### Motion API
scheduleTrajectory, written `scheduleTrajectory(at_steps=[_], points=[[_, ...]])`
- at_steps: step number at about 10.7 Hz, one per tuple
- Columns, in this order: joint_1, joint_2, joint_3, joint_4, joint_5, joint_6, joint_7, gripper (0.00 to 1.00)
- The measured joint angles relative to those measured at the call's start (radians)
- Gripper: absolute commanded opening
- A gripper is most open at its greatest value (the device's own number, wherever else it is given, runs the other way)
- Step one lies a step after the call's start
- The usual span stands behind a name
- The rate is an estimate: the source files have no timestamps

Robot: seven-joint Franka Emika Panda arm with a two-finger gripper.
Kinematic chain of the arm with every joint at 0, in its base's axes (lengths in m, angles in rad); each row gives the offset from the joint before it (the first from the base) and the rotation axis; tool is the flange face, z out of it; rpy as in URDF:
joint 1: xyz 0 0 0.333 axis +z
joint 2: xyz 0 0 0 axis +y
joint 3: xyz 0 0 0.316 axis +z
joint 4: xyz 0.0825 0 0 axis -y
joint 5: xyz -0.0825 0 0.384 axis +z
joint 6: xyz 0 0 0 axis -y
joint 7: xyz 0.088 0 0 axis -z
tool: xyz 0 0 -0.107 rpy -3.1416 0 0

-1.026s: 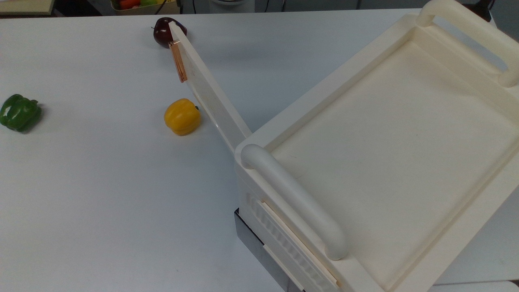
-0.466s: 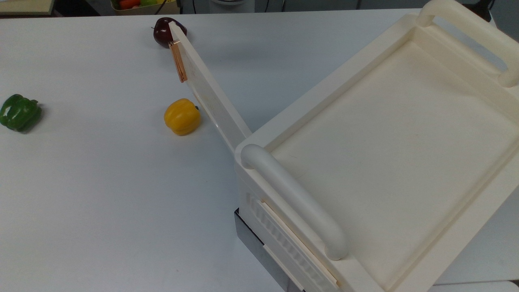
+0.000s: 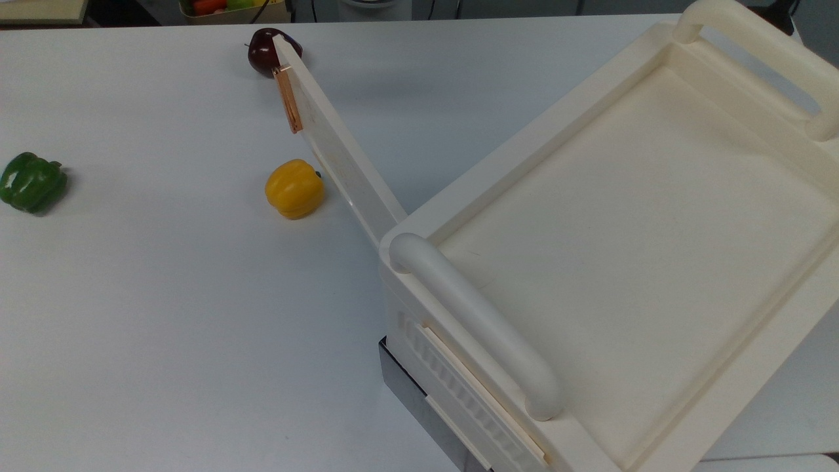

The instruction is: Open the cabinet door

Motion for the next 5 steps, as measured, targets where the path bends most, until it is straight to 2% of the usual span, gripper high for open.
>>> scheduleTrajectory(at_steps=[5], points=[[0.003,0.0,0.001,0.009,0.0,0.0,0.0,1.0]])
